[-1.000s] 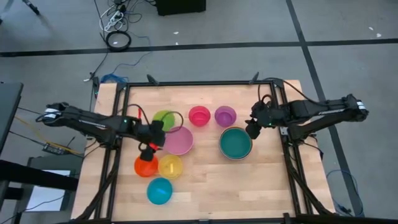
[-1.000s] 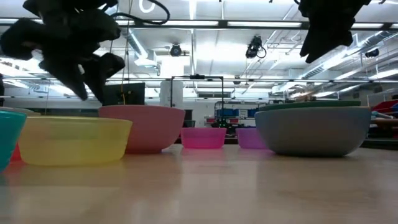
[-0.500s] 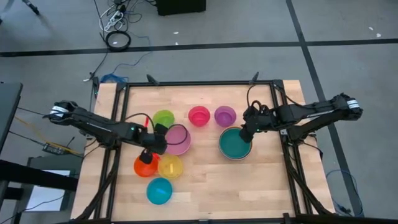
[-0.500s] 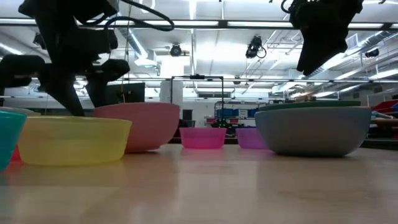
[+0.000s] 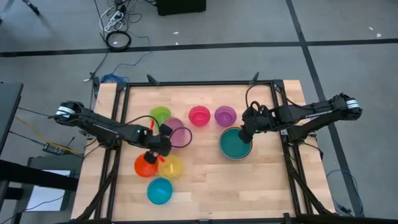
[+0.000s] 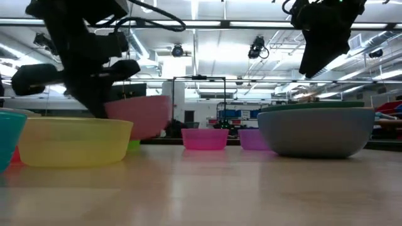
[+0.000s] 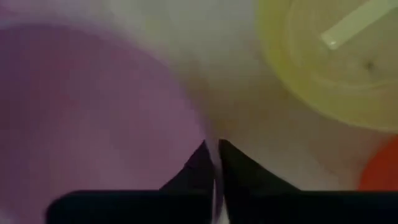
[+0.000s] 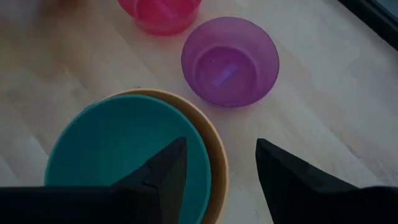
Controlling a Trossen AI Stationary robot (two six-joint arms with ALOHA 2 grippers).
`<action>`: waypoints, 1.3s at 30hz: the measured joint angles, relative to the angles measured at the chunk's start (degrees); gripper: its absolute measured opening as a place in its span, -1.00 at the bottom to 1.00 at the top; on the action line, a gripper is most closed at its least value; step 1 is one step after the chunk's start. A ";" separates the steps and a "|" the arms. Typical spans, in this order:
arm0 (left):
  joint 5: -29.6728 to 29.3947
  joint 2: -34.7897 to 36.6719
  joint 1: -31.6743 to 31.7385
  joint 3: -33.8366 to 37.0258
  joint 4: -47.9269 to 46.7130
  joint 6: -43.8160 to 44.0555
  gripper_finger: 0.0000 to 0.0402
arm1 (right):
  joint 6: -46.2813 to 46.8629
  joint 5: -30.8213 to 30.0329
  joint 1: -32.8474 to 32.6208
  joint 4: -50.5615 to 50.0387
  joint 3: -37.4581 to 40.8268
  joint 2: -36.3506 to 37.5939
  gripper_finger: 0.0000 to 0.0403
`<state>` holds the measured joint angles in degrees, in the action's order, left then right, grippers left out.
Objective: Nest bowls inside each other
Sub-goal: Stack the pink bowl on top of dark green bowl
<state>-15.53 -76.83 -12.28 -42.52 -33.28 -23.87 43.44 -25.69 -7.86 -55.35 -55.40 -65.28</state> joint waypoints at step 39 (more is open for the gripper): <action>21.37 -39.37 8.21 -55.42 12.87 8.06 -0.98 | 4.06 -12.26 -12.43 -2.45 0.00 20.69 -0.12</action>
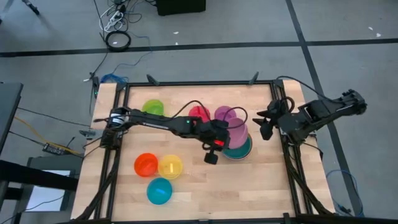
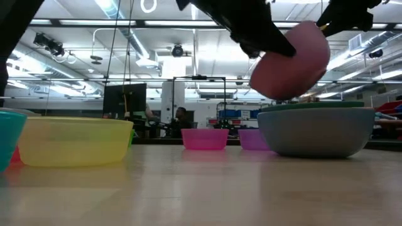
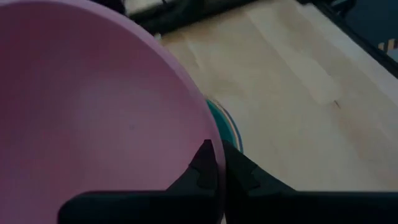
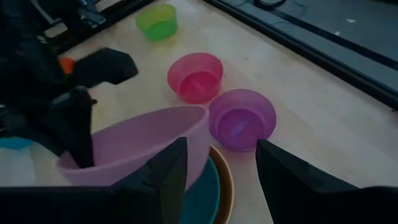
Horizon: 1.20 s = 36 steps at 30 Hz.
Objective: Nest bowls inside each other
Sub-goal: Stack the pink bowl on top of dark green bowl, then stack the red bowl on top of pink bowl
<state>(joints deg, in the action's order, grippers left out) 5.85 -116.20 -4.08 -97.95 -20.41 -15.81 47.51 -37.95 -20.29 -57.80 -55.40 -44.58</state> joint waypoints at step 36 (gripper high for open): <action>-17.86 25.66 -0.48 -1.30 -26.59 11.75 -0.20 | 0.21 -5.38 -0.62 10.38 0.00 -18.66 -0.11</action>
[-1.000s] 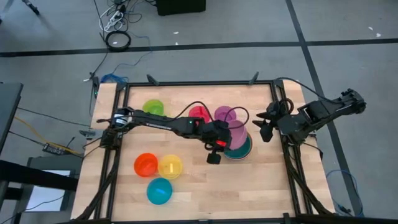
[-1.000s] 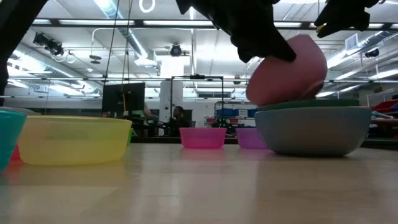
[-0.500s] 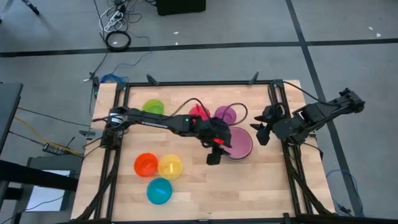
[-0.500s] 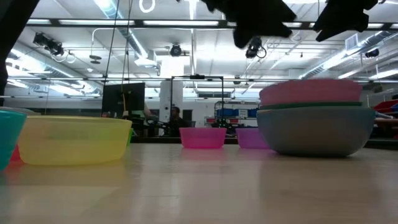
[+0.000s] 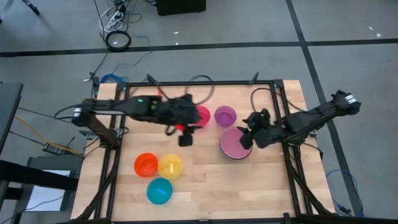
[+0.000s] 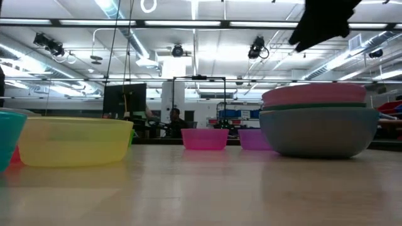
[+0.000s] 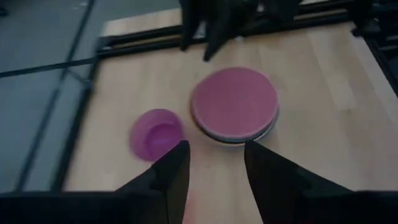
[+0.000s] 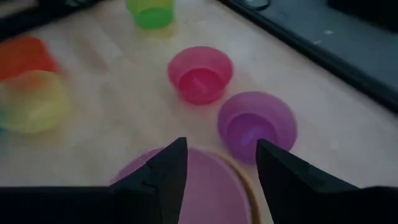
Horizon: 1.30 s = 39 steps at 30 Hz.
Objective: Nest bowls inside each other
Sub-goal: Stack the red bowl on top of pink bowl
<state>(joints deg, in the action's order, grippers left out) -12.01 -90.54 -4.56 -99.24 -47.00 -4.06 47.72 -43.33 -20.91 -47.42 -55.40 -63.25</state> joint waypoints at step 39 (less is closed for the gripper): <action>-21.42 12.04 -0.33 8.50 -36.13 15.15 -0.20 | -40.82 31.64 28.42 2.18 -45.22 -53.09 0.12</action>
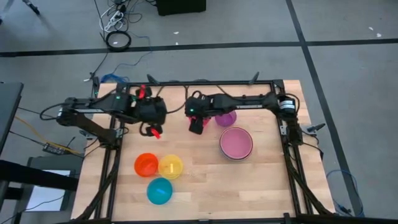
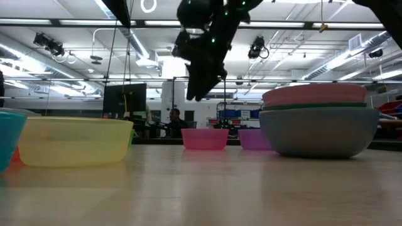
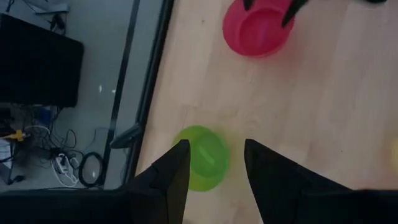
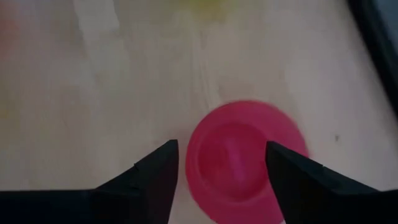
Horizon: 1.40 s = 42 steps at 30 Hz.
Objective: Nest bowls inside each other
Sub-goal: Stack the red bowl on top of pink bowl
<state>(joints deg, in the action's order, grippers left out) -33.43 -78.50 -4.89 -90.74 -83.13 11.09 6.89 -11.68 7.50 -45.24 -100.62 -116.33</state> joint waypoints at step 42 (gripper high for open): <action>-1.18 12.72 -0.15 0.07 2.66 3.08 -0.20 | 4.99 9.42 3.06 11.08 8.85 -7.35 -0.19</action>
<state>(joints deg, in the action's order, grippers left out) -34.61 -65.78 -5.04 -90.67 -80.46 14.17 11.88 -2.26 10.57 -34.16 -91.76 -123.68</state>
